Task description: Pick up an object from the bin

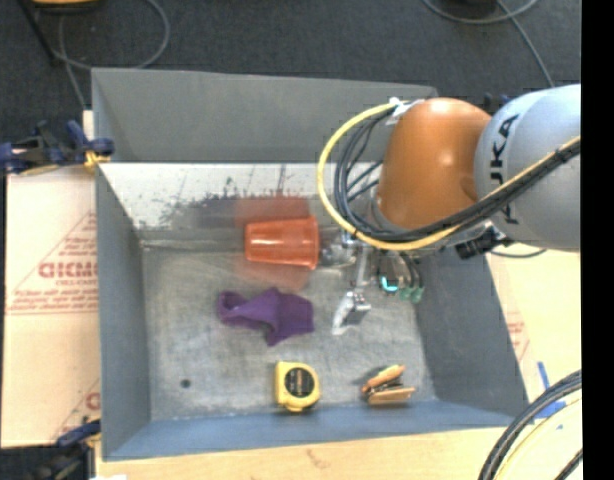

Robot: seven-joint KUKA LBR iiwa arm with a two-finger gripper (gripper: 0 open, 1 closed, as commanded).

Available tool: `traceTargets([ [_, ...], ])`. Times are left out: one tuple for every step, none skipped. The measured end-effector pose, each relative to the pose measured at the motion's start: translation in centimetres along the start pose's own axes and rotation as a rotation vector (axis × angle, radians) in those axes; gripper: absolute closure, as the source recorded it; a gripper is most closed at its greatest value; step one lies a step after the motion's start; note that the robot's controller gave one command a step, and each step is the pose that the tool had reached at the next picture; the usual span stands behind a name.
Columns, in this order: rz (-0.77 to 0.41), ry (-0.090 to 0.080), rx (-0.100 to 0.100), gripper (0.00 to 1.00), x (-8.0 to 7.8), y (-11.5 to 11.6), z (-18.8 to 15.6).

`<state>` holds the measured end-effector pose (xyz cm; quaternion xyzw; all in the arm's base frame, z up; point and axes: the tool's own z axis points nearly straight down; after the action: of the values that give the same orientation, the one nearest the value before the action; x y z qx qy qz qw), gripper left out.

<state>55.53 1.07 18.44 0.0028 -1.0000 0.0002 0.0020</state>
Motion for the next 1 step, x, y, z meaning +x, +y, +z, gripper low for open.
traceTargets([
  [0.000,-0.007,0.000,0.00,-0.15,0.00,-0.43],
])
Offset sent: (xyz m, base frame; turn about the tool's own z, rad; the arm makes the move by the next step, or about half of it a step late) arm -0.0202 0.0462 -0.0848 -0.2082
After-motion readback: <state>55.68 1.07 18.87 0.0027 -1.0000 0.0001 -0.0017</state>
